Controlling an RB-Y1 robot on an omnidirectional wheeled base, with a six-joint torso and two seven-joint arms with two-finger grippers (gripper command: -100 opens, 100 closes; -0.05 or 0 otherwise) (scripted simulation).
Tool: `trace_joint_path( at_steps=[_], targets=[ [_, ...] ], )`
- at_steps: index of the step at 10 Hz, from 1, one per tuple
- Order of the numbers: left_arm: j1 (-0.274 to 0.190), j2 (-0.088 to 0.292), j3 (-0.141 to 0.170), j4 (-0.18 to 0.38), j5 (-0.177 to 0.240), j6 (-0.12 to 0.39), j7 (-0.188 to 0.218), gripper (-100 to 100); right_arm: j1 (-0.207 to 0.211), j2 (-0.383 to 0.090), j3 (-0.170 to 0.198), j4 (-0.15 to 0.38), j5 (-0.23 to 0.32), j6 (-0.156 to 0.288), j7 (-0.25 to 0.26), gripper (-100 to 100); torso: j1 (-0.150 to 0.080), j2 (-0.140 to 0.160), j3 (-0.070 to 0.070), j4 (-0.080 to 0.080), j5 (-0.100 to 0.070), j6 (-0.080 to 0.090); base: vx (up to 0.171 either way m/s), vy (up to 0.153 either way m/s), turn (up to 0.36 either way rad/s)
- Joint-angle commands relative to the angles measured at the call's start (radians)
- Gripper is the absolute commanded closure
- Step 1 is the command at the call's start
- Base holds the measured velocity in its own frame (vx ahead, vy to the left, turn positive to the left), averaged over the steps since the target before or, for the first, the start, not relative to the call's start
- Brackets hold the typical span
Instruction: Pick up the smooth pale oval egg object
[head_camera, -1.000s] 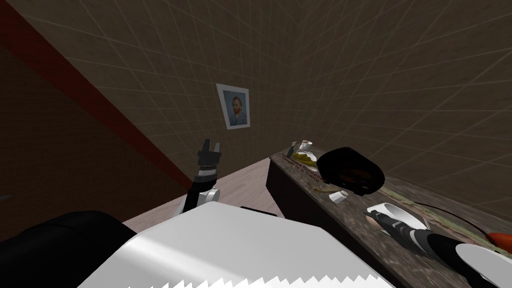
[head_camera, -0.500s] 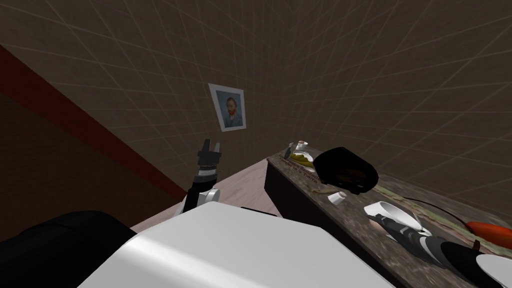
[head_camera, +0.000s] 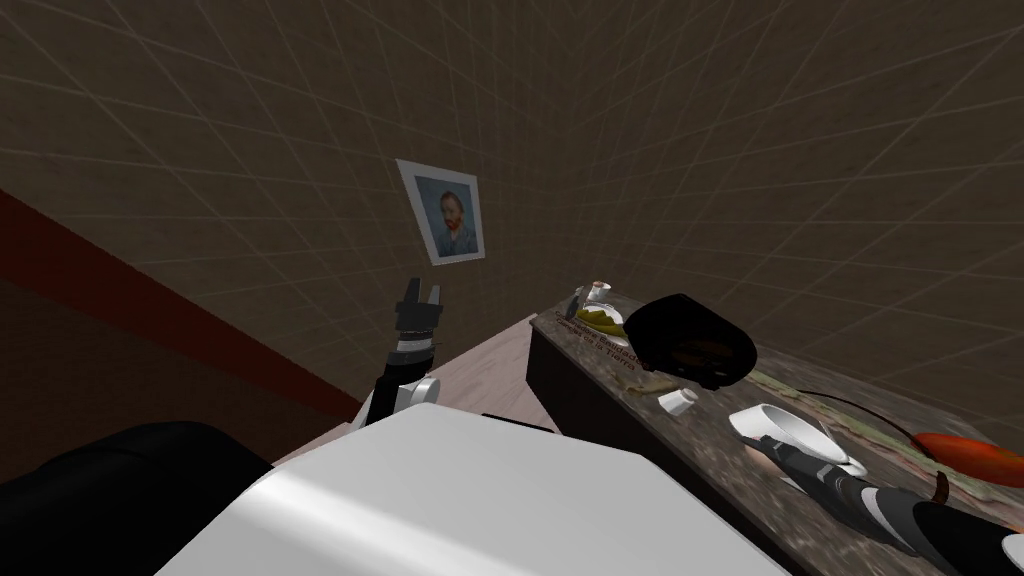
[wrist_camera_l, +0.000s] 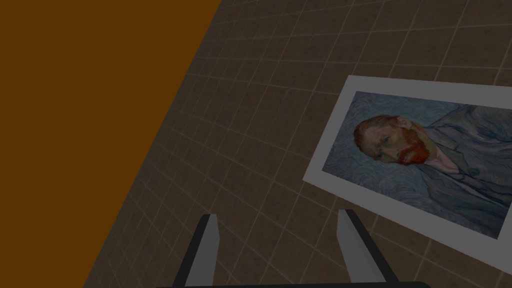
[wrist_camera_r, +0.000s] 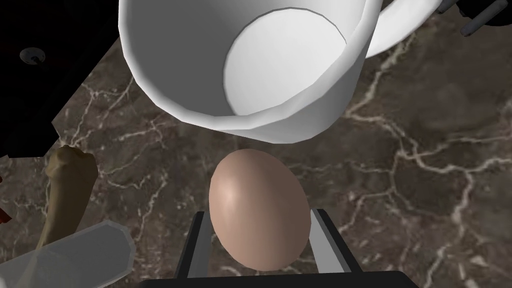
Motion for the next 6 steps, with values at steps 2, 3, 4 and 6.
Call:
trace_joint_path(
  at_steps=[2, 3, 4, 6],
  targets=[
    [0.0, 0.0, 0.0, 0.0, 0.0, 0.0, 0.0, 0, 0.03, -0.011, -0.008, -0.003, -0.058, 0.005, 0.067, 100, 0.0, 0.0, 0.0, 0.0, 0.0, 0.001, 0.093, 0.026, -0.11],
    [0.0, 0.0, 0.0, 0.0, 0.0, 0.0, 0.0, 0, 0.055, -0.019, -0.014, -0.004, -0.099, 0.009, 0.101, 100, 0.0, 0.0, 0.0, 0.0, 0.0, 0.0, 0.085, 0.017, -0.105],
    [0.0, 0.0, 0.0, 0.0, 0.0, 0.0, 0.0, 0, 0.055, -0.019, -0.014, -0.004, -0.107, 0.009, 0.119, 100, -0.001, 0.0, 0.0, 0.0, 0.0, 0.0, 0.077, 0.015, -0.091],
    [0.0, 0.0, 0.0, 0.0, 0.0, 0.0, 0.0, 0, 0.08, -0.028, -0.021, -0.004, -0.156, 0.013, 0.172, 100, 0.0, 0.0, 0.0, 0.0, 0.0, 0.001, 0.093, 0.03, -0.118]
  ],
)
